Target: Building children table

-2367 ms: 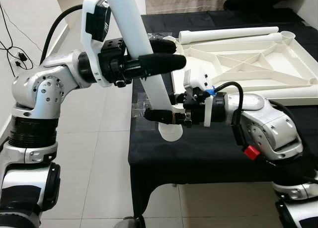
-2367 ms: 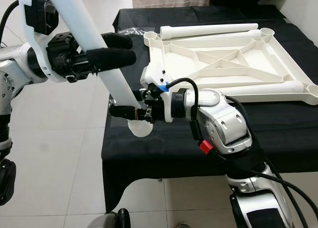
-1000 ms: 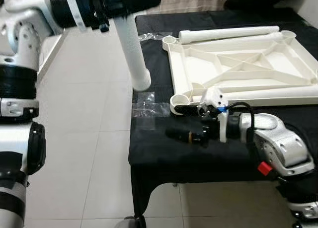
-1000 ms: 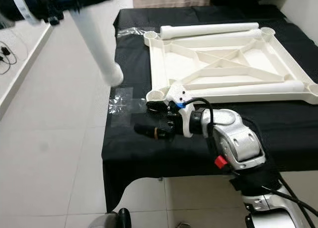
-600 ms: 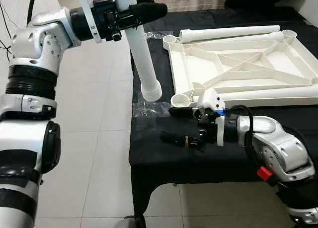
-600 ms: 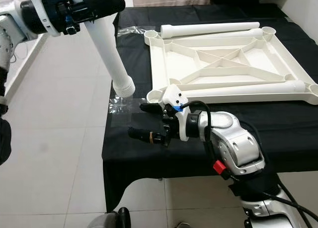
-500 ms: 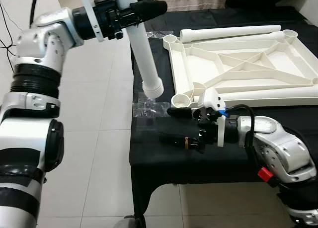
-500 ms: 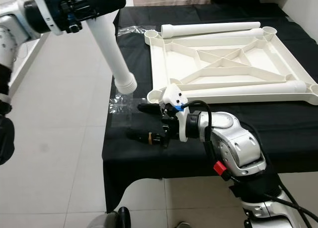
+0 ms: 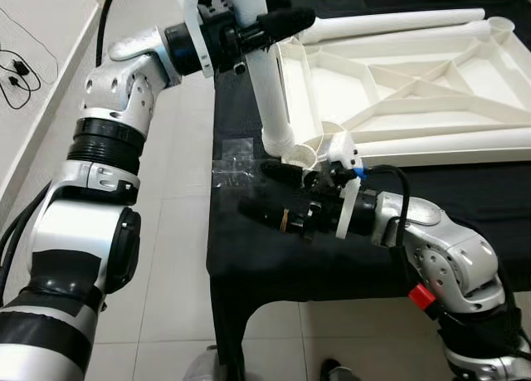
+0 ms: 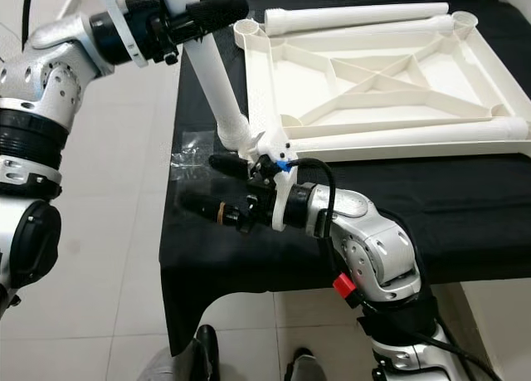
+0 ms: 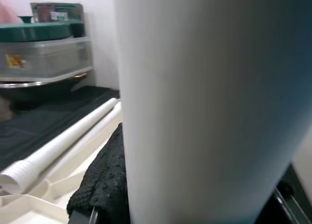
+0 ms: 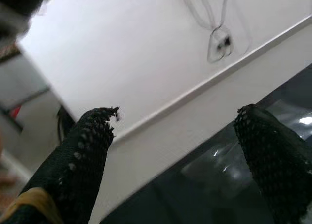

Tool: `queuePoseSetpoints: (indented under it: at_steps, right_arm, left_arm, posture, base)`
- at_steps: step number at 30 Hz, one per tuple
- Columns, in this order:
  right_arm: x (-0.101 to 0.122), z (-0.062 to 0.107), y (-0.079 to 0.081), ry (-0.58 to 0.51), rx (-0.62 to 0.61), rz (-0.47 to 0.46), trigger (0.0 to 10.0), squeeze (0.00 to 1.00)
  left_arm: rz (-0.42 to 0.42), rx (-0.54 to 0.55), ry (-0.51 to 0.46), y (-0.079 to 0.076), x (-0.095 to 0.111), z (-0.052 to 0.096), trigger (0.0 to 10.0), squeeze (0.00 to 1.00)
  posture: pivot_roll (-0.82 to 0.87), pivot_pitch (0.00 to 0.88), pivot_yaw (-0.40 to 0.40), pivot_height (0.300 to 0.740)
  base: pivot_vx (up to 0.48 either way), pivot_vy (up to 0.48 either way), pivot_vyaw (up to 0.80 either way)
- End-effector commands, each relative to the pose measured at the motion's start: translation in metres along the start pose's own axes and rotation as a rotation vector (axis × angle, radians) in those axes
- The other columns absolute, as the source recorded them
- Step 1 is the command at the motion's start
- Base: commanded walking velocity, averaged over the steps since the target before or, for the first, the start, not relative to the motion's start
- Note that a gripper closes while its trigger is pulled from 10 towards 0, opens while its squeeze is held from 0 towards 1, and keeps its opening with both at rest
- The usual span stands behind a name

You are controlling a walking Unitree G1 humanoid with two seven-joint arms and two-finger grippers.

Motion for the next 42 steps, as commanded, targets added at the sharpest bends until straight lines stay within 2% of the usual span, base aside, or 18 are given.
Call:
queuePoseSetpoints:
  at_steps: [1,5,8,13,14,15,16,17,19,20,23,24,27,29,32,33,35,42]
  right_arm:
    - [0.006,-0.002,0.000,-0.046,-0.027,-0.045,10.0,0.00]
    - [0.014,0.001,-0.006,-0.114,-0.104,-0.063,10.0,0.00]
    - [0.020,0.005,-0.009,-0.152,-0.141,-0.076,10.0,0.00]
    - [0.024,0.009,-0.017,-0.189,-0.187,-0.098,10.0,0.00]
    - [0.025,0.010,-0.022,-0.207,-0.203,-0.107,10.0,0.00]
    - [0.025,0.010,-0.022,-0.207,-0.203,-0.107,10.0,0.00]
    - [0.025,0.010,-0.025,-0.217,-0.215,-0.105,10.0,0.00]
    - [0.025,0.010,-0.025,-0.217,-0.215,-0.105,10.0,0.00]
    - [0.028,0.004,-0.036,-0.250,-0.246,-0.110,10.0,0.00]
    - [0.028,0.004,-0.036,-0.250,-0.246,-0.110,10.0,0.00]
    - [0.030,0.001,-0.042,-0.266,-0.273,-0.103,10.0,0.00]
    - [0.030,0.000,-0.046,-0.271,-0.293,-0.099,10.0,0.00]
    - [0.024,-0.001,-0.057,-0.257,-0.358,-0.093,10.0,0.00]
    - [0.021,-0.002,-0.060,-0.252,-0.387,-0.109,10.0,0.00]
    - [0.013,-0.002,-0.066,-0.222,-0.448,-0.109,10.0,0.00]
    - [0.013,-0.002,-0.066,-0.222,-0.448,-0.109,10.0,0.00]
    - [0.004,-0.001,-0.071,-0.203,-0.491,-0.116,10.0,0.00]
    - [0.002,-0.002,-0.076,-0.194,-0.524,-0.096,10.0,0.00]
  left_arm:
    - [-0.024,-0.010,0.030,-0.007,-0.008,-0.007,10.0,0.00]
    - [-0.036,0.005,-0.057,-0.027,0.002,-0.009,10.0,0.00]
    - [-0.040,0.044,-0.134,-0.045,0.011,-0.002,10.0,0.00]
    - [-0.061,0.173,-0.203,-0.046,0.033,0.019,10.0,0.00]
    - [-0.121,0.277,-0.229,-0.039,0.050,0.033,10.0,0.00]
    - [-0.121,0.277,-0.229,-0.039,0.050,0.033,10.0,0.00]
    - [-0.241,0.401,-0.224,-0.029,0.066,0.049,10.0,0.00]
    - [-0.241,0.401,-0.224,-0.029,0.066,0.049,10.0,0.00]
    - [-0.585,0.667,-0.194,-0.016,0.096,0.080,10.0,0.00]
    - [-0.585,0.667,-0.194,-0.016,0.096,0.080,10.0,0.00]
    - [-0.698,0.815,-0.276,-0.019,0.115,0.095,10.0,0.00]
    - [-0.788,0.896,-0.293,-0.022,0.119,0.104,10.0,0.00]
    - [-0.910,1.014,-0.216,-0.028,0.095,0.115,10.0,0.00]
    - [-0.916,1.030,-0.136,-0.027,0.075,0.119,10.0,0.00]
    - [-0.842,1.066,-0.010,-0.021,0.035,0.133,10.0,0.00]
    - [-0.842,1.066,-0.010,-0.021,0.035,0.133,10.0,0.00]
    - [-0.763,1.113,0.053,-0.016,0.006,0.148,10.0,0.00]
    - [-0.647,1.151,0.006,-0.016,-0.010,0.147,10.0,0.00]
  posture:
    - [-0.02,0.374,0.080,0.740]
    - [-0.03,0.372,0.093,0.740]
    - [-0.03,0.365,0.087,0.740]
    - [-0.01,0.340,0.070,0.740]
    - [0.01,0.321,0.067,0.740]
    - [0.01,0.321,0.067,0.740]
    - [0.02,0.294,0.063,0.740]
    - [0.02,0.294,0.063,0.740]
    - [0.04,0.246,0.049,0.740]
    - [0.04,0.246,0.049,0.740]
    - [0.05,0.221,0.040,0.740]
    - [0.05,0.189,0.032,0.740]
    - [0.04,0.150,0.023,0.740]
    - [0.05,0.143,0.020,0.740]
    - [0.04,0.114,0.019,0.740]
    - [0.04,0.114,0.019,0.740]
    - [0.04,0.109,0.017,0.740]
    - [0.04,0.099,0.007,0.740]
  base:
    - [0.000,0.000,0.00]
    - [0.000,0.000,0.00]
    - [0.000,0.000,0.00]
    - [0.000,0.000,0.00]
    - [0.000,0.000,0.00]
    - [0.000,0.000,0.00]
    - [0.000,0.000,0.00]
    - [0.000,0.000,0.00]
    - [0.000,0.000,0.00]
    - [0.000,0.000,0.00]
    - [0.000,0.000,0.00]
    - [0.000,0.000,0.00]
    - [0.000,0.000,0.00]
    - [0.000,0.000,0.00]
    - [0.000,0.000,0.00]
    - [0.000,0.000,0.00]
    - [0.000,0.000,0.00]
    - [0.000,0.000,-0.34]
Point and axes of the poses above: a point about 5 cm out from each wrist's last joint towards the gripper, its own z axis pointing back from the gripper into the wrist, its own x axis along the axis of the wrist's last joint, y = z × x, the point moved 5 cm from there along -z, pointing out of the wrist towards the gripper, and after that the axes turned 10 degrees about z, right-handed, at the moved point
